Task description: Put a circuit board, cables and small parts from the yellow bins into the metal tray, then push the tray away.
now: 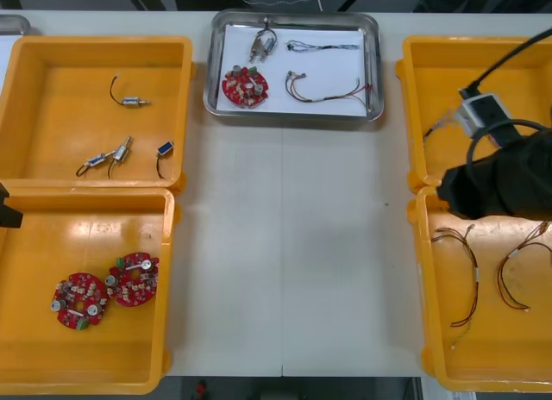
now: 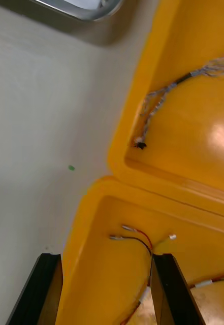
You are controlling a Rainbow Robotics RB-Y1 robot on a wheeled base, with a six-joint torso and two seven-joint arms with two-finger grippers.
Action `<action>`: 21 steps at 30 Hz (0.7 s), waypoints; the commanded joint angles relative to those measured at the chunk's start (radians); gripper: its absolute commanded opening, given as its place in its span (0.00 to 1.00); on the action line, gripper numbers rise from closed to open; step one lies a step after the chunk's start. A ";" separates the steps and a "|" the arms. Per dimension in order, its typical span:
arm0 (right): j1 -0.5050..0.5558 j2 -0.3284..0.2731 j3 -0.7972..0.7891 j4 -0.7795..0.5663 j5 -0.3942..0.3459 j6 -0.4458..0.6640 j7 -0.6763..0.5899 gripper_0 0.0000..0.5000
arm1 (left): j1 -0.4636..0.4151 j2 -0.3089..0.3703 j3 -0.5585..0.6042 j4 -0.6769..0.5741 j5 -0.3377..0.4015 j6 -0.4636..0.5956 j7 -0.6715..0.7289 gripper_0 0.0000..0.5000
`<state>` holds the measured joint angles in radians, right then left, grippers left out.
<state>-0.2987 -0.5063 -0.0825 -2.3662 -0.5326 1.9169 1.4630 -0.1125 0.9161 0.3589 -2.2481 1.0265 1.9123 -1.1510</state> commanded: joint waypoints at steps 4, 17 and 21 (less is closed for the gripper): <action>0.151 -0.109 -0.252 -0.036 -0.119 0.003 -0.046 1.00 | -0.029 0.041 0.026 -0.004 -0.008 -0.006 -0.030 1.00; 0.251 -0.173 -0.439 0.082 -0.279 0.003 -0.087 1.00 | -0.029 0.041 0.026 -0.004 -0.008 -0.006 -0.030 1.00; 0.251 -0.181 -0.438 0.085 -0.271 0.003 -0.099 1.00 | -0.029 0.041 0.026 -0.004 -0.008 -0.006 -0.030 1.00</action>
<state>-0.0592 -0.6446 -0.4939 -2.2725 -0.8027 1.9170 1.3891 -0.1127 0.9161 0.3589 -2.2480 1.0264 1.9123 -1.1510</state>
